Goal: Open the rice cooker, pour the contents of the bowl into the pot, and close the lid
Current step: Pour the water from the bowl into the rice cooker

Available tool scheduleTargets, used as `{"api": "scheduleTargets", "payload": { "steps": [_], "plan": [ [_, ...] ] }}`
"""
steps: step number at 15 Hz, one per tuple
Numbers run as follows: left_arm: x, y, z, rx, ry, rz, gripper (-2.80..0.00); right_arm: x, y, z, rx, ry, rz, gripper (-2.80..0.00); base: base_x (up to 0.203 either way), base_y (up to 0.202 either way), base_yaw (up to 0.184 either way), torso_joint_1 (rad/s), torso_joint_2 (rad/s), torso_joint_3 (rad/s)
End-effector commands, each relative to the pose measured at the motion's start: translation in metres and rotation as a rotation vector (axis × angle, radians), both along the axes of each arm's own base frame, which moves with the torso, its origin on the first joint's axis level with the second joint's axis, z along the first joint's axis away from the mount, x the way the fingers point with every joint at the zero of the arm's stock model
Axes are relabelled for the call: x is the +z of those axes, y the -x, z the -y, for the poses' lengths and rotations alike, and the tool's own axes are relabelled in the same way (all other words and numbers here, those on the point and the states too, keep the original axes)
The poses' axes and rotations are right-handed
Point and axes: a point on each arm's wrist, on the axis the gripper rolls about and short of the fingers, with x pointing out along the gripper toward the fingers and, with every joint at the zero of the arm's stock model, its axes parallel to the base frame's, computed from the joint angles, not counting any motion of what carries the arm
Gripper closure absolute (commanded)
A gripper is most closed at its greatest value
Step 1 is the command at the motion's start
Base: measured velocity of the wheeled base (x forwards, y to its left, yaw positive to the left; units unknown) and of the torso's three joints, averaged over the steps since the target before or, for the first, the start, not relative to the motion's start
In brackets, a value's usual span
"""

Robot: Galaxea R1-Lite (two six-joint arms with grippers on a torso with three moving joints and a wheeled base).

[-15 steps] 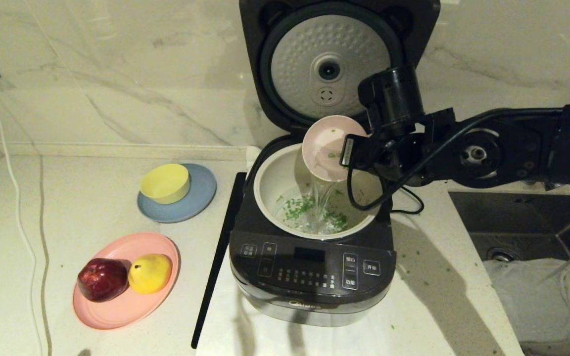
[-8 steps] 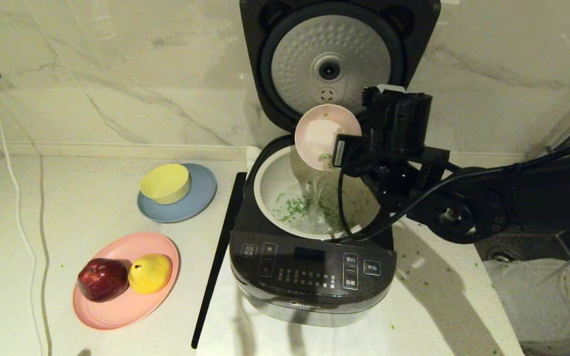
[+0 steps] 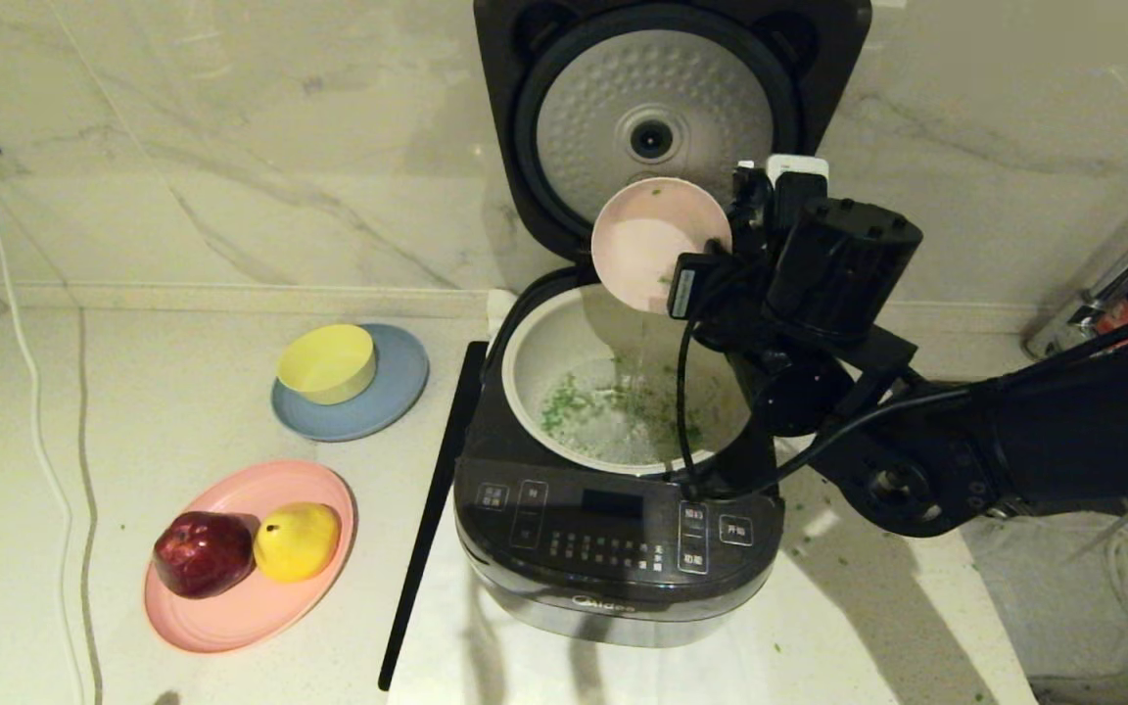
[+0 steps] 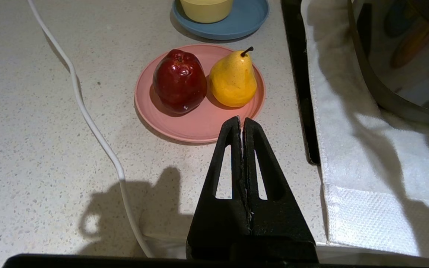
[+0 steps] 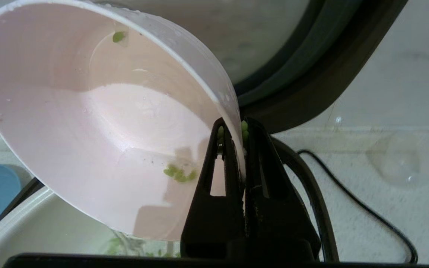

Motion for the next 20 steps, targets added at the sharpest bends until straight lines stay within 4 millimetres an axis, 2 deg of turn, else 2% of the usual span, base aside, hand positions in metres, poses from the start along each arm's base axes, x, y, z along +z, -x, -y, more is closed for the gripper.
{"api": "scheduleTargets", "payload": {
  "steps": [1, 5, 8, 18, 20],
  "plan": [
    [-0.003, -0.001, 0.000, -0.002, -0.001, -0.009, 0.00, -0.003, 0.004, -0.004, 0.008, 0.004, 0.014, 0.00, 0.000, 0.000, 0.000, 0.000, 0.00, 0.000],
    [-0.003, -0.001, 0.000, -0.002, -0.001, -0.009, 0.00, -0.015, 0.016, -0.004, 0.020, 0.050, 0.014, 0.00, 0.000, 0.000, 0.000, 0.000, 0.00, 0.000],
    [-0.003, -0.001, 0.000, -0.001, -0.001, -0.009, 0.00, -0.025, 0.014, -0.005, 0.011, 0.063, 0.063, 0.00, 0.000, 0.000, 0.000, 0.000, 0.00, 0.000],
    [-0.003, -0.001, 0.000, -0.002, -0.001, -0.009, 0.00, -0.024, 0.018, -0.011, 0.022, 0.060, 0.066, 0.00, 0.000, 0.000, 0.000, 0.000, 0.00, 0.000],
    [-0.003, -0.001, 0.000, 0.000, -0.001, -0.009, 0.00, -0.019, 0.022, -0.008, 0.024, 0.063, 0.062, 0.00, 0.000, 0.000, 0.000, 0.000, 0.00, 0.000]
  ]
}}
